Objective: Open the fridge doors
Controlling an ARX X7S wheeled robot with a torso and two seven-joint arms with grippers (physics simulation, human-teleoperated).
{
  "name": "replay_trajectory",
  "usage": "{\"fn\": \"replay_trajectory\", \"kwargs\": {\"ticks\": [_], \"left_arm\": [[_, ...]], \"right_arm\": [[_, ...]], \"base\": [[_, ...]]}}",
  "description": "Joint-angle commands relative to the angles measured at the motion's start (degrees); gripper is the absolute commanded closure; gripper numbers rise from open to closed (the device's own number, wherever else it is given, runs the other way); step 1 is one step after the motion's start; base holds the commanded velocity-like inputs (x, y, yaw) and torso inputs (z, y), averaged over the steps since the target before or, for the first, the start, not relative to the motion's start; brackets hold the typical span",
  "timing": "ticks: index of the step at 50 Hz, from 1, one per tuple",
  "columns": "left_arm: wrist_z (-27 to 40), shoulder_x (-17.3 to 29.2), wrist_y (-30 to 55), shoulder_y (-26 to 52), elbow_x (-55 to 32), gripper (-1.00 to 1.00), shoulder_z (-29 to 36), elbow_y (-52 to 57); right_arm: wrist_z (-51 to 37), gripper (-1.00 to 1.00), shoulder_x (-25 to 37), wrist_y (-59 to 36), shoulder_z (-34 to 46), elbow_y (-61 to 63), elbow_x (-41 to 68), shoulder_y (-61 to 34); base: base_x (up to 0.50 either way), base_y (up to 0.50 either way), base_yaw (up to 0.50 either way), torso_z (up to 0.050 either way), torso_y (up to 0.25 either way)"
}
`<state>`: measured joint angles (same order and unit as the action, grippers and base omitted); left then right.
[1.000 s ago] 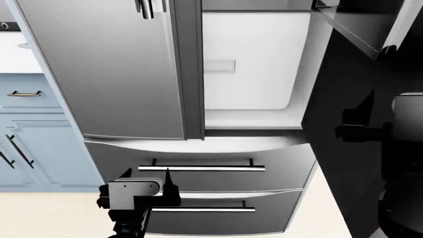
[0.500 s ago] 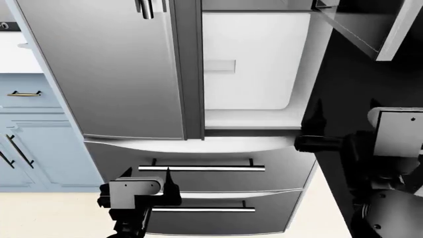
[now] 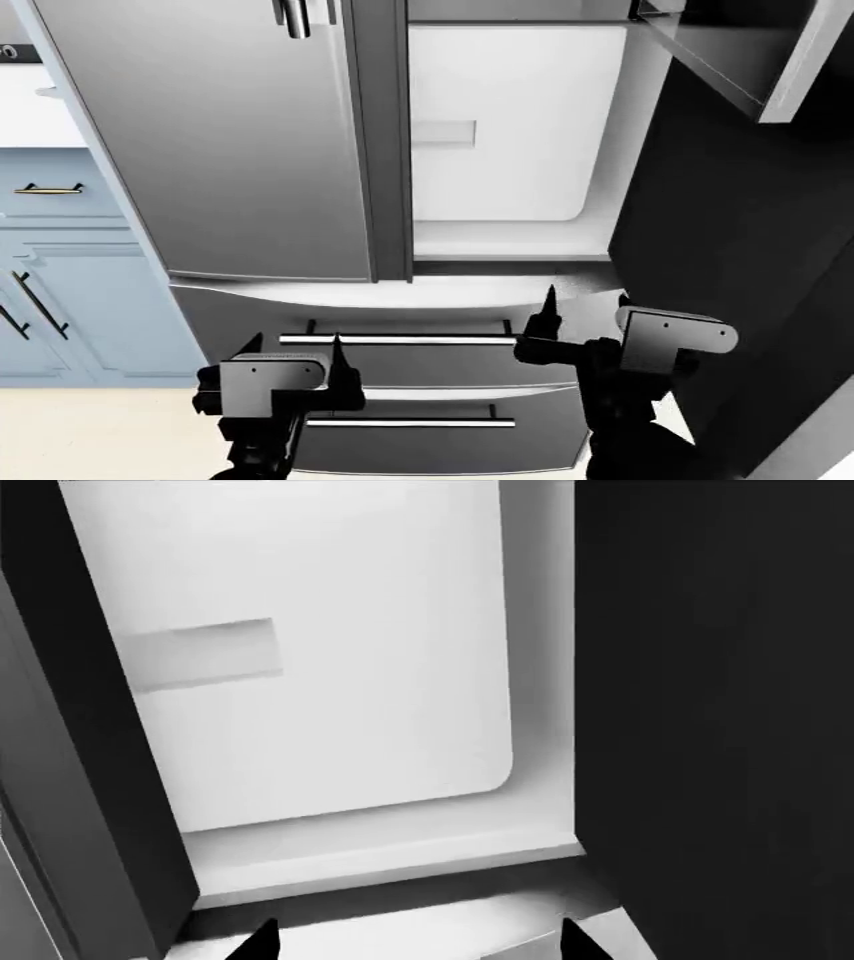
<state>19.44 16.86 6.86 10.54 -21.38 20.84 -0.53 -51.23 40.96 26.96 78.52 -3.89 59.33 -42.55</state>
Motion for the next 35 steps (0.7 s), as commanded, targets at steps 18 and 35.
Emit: {"fn": "replay_trajectory", "kwargs": {"ticks": [18,35], "left_arm": [[4.8,6.6,37.95,33.06,-10.25,-1.0,-2.88,17.89],[-5.37,2.08,40.05,56.98,-9.78,-1.0,1.47,-1.88]], "right_arm": [[3.42,-1.0,-6.62,5.26,0.54,-12.5,-4.82,5.17],[3.25,-1.0,-6.49,5.57,0.27,-11.53,-6.02,5.27]], "base": [[0.0,0.0,0.0,0.0,0.0],[0.0,0.0,0.0,0.0,0.0]]}}
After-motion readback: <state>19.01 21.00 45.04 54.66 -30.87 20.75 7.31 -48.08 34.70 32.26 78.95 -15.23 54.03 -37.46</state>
